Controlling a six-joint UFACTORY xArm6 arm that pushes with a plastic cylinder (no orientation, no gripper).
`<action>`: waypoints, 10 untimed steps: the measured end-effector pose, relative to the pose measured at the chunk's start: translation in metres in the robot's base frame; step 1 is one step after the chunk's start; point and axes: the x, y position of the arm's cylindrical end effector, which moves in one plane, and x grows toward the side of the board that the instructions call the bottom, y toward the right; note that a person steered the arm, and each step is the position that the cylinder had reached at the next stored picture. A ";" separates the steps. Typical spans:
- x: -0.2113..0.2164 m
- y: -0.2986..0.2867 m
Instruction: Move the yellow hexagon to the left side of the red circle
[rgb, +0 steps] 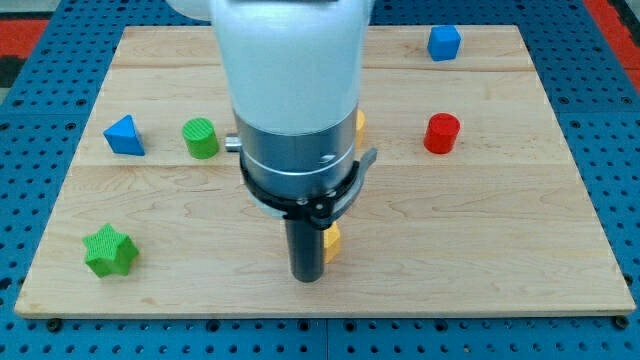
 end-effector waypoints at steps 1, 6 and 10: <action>-0.016 0.008; -0.091 0.022; -0.124 0.091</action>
